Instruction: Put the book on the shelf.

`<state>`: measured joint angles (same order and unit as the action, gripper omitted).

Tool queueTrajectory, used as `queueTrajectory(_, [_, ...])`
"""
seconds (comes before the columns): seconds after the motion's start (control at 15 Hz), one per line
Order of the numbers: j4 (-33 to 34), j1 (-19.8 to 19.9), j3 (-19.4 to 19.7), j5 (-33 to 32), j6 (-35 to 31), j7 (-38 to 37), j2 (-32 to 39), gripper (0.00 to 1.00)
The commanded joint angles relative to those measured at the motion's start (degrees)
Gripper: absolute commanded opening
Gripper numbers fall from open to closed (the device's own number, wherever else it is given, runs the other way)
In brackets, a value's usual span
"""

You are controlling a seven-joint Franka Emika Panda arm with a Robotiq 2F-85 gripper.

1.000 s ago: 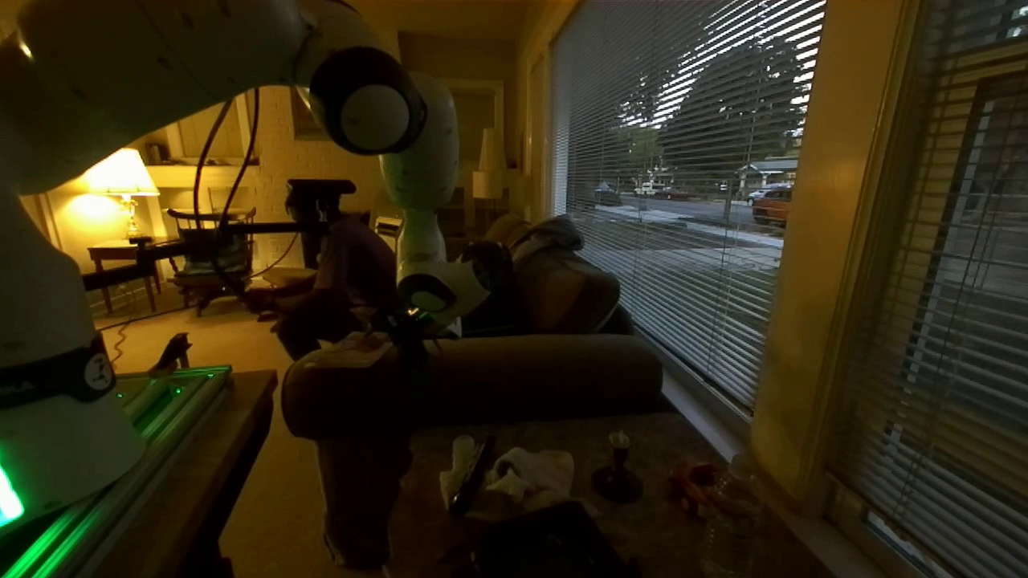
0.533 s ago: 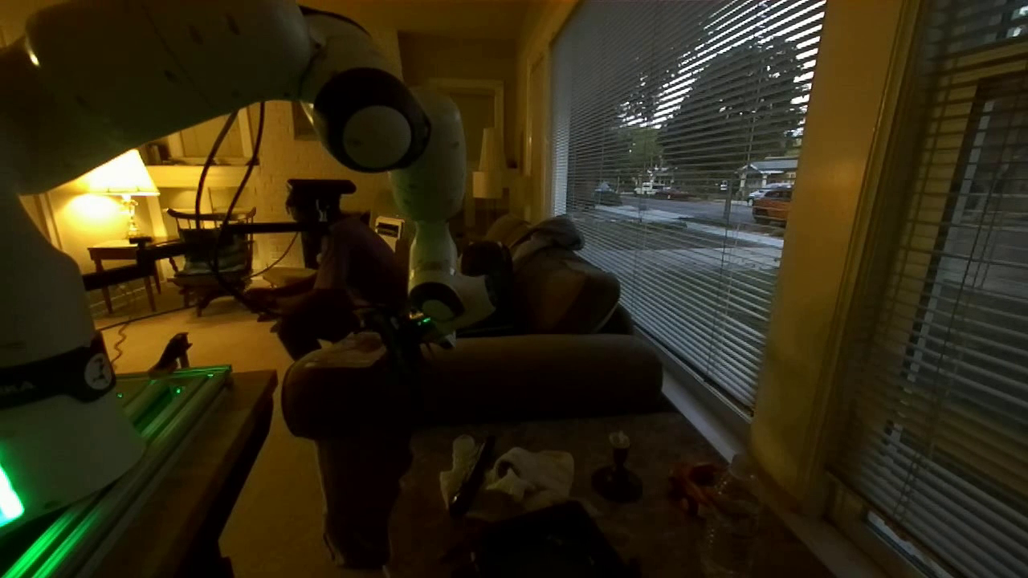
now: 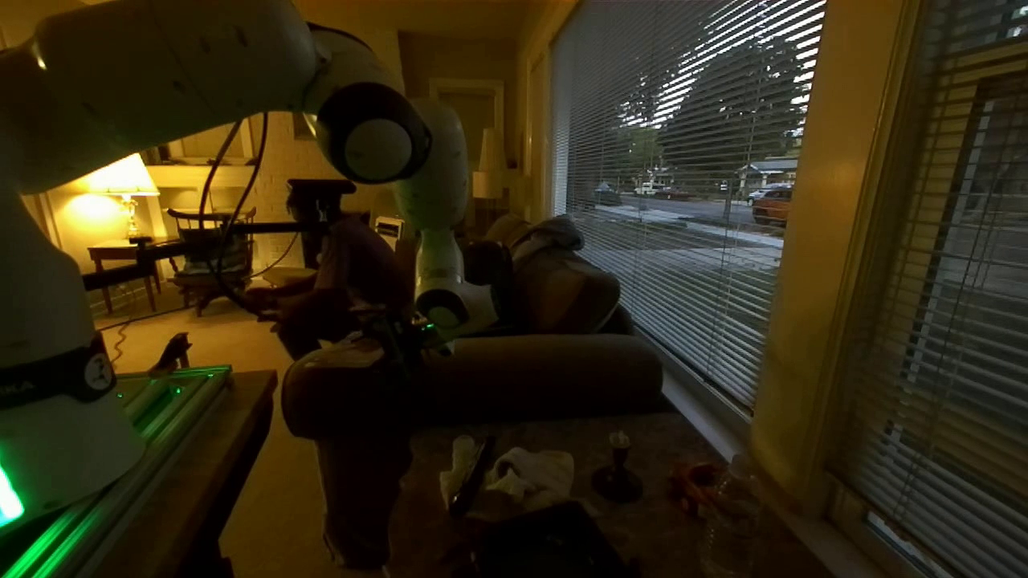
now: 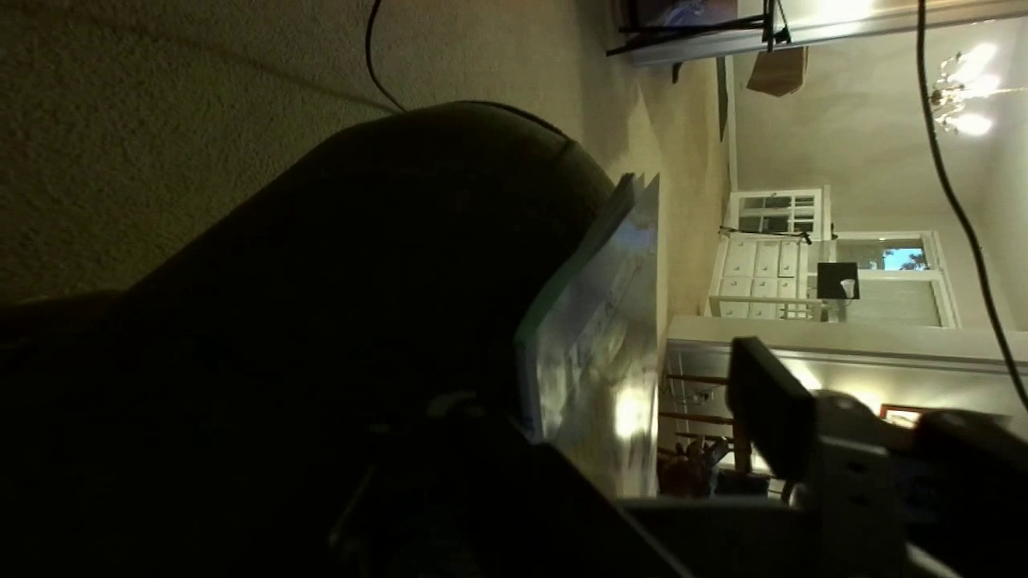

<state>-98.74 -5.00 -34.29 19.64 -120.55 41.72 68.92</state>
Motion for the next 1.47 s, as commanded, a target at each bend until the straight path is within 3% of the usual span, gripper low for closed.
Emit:
queueTrajectory(0.0, [3.2,-1.3,0.2,0.5,0.9,-0.7,1.8,0.41])
queueTrajectory(0.4, [3.9,-1.2,0.0,0.8,-1.1,-0.1,2.2,0.01])
queueTrajectory(0.73, [3.9,-1.4,0.1,0.6,0.2,-1.0,1.8,0.01])
queueTrajectory(1.4, [0.7,-0.9,1.4,0.2,20.1,-8.0,-8.9,0.01])
